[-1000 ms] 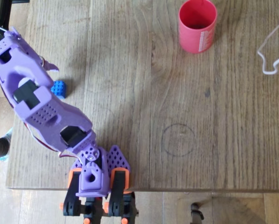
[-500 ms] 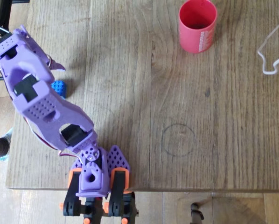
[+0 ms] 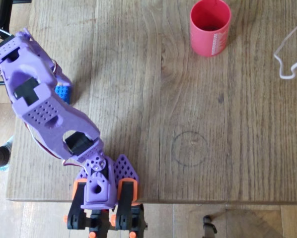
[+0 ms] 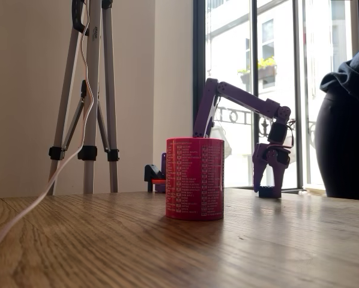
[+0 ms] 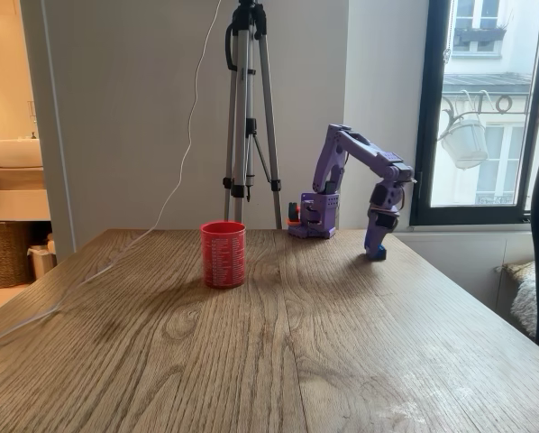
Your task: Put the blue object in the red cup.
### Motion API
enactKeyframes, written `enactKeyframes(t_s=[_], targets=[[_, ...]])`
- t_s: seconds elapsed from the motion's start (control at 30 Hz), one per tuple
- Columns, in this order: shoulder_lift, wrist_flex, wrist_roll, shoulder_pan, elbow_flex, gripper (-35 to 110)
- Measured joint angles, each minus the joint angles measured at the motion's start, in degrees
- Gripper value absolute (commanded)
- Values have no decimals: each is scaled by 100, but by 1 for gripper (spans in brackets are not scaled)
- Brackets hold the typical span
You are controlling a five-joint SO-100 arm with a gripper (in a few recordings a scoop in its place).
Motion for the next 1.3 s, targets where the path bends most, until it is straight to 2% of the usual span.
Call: enactKeyframes(t_s=[0.33, 0.63, 0.77, 1.07, 1.3], targets=[[9, 0, -88, 123, 9, 1], [1143, 0, -1116, 1617, 35, 1], [1538, -132, -1494, 1872, 35, 1], [2672, -2487, -3560, 3718, 44, 1], [2689, -3639, -4658, 4904, -35, 1]])
